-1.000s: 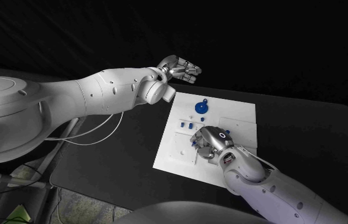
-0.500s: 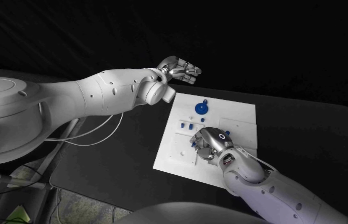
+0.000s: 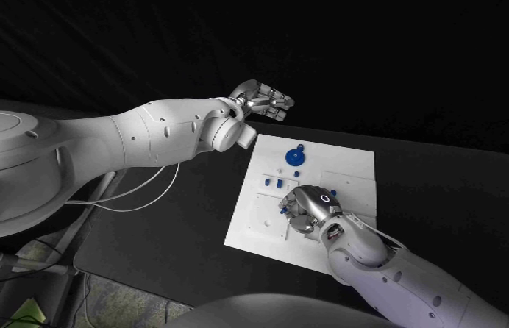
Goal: Assemble the parts on the task board
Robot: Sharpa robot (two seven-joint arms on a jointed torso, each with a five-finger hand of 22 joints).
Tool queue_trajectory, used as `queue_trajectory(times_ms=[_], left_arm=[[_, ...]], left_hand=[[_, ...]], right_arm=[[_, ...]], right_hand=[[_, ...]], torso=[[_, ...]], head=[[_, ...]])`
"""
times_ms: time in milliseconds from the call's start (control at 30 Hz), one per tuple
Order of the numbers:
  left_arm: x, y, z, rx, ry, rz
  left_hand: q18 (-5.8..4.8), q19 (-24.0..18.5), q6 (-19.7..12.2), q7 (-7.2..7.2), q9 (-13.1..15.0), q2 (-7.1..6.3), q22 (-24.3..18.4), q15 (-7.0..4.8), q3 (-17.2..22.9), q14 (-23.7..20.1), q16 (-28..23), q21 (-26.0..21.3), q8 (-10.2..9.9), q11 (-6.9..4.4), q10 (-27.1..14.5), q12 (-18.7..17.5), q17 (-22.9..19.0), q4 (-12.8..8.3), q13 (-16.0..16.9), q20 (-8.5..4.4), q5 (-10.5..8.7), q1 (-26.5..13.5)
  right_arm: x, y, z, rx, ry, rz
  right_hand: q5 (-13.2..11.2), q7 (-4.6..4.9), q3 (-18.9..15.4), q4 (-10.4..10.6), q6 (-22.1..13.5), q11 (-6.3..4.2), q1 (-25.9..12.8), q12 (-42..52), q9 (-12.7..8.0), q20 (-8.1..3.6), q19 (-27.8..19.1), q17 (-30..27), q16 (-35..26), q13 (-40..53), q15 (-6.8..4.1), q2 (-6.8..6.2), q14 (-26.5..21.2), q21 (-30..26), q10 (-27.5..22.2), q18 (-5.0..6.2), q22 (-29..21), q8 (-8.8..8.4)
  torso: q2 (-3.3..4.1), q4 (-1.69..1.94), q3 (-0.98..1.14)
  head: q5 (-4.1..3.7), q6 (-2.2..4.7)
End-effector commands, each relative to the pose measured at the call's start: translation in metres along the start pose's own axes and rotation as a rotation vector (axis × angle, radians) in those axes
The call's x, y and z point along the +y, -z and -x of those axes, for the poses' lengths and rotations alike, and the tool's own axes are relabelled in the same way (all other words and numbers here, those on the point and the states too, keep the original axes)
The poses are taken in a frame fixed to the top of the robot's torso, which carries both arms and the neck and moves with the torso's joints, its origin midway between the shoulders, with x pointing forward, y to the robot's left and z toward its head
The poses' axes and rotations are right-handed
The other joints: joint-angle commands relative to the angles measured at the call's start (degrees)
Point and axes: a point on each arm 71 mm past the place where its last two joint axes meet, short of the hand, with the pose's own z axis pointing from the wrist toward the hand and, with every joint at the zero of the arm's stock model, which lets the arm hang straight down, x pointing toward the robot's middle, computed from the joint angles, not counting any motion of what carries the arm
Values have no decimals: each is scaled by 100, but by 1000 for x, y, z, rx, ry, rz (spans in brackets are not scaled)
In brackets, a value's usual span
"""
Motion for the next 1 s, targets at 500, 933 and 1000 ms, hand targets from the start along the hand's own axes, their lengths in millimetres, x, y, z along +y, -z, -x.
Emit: queue_trajectory(times_ms=[500, 933, 1000], left_arm=[[-2, -1, -3, 20, 9, -3], [-1, -1, -3, 21, 10, 0], [-1, -1, -3, 20, 9, 0]], left_hand=[[24, 17, 7, 3, -6, 10, -23, 10, -3, 2, -14, 30, -11, 19, 23, -17, -1, 27, -7, -1, -19, -22], [24, 17, 7, 3, -6, 10, -23, 10, -3, 2, -14, 30, -11, 19, 23, -17, -1, 27, -7, -1, -19, -22], [24, 17, 7, 3, -6, 10, -23, 10, -3, 2, -14, 30, -11, 19, 23, -17, -1, 27, -7, -1, -19, -22]], right_arm=[[10, -2, -5, 38, 15, 15], [7, -2, -10, 91, 16, -19], [5, -2, -11, 99, -1, -25]], right_hand=[[16, -9, -19, -31, 45, -90, -33, 19, 7, -6, 64, -12, 27, 3, -25, 57, -12, -85, 120, 62, 56, 26], [83, 55, 88, 9, -140, -29, -130, 17, -9, 38, 47, -64, -5, 3, 18, 48, -40, -209, -79, 83, 155, 17], [182, 81, 137, 21, -229, 0, -161, 16, -14, 53, 48, -72, -1, -1, 34, 8, -39, -214, -177, 101, 175, 17]], torso=[[0, 4, -9], [3, -3, -9], [-1, -4, -6]], head=[[-35, 50], [-24, 37], [-33, 39]])
